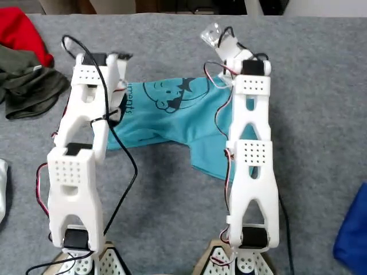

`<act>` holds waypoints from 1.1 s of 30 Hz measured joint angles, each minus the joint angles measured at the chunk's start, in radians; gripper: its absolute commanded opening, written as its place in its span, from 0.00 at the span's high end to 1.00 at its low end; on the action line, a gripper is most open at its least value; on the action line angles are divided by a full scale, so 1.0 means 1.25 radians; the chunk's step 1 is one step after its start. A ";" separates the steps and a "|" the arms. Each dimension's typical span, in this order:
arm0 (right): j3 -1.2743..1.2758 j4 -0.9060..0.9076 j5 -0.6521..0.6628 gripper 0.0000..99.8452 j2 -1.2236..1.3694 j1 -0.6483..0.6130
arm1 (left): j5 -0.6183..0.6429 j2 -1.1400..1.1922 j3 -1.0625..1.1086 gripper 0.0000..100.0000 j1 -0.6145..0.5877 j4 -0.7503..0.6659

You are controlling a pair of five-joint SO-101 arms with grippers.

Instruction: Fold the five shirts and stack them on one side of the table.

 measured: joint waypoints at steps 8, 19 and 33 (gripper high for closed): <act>-0.001 0.277 0.000 0.99 -0.203 -0.009 | 0.060 -0.021 -0.134 0.98 0.036 -0.068; 0.169 0.318 -0.079 0.99 -0.217 0.029 | 0.103 0.298 -0.231 0.98 0.006 -0.293; 0.702 0.249 -0.080 0.99 -0.459 0.033 | 0.103 0.421 -0.480 0.98 -0.028 -0.174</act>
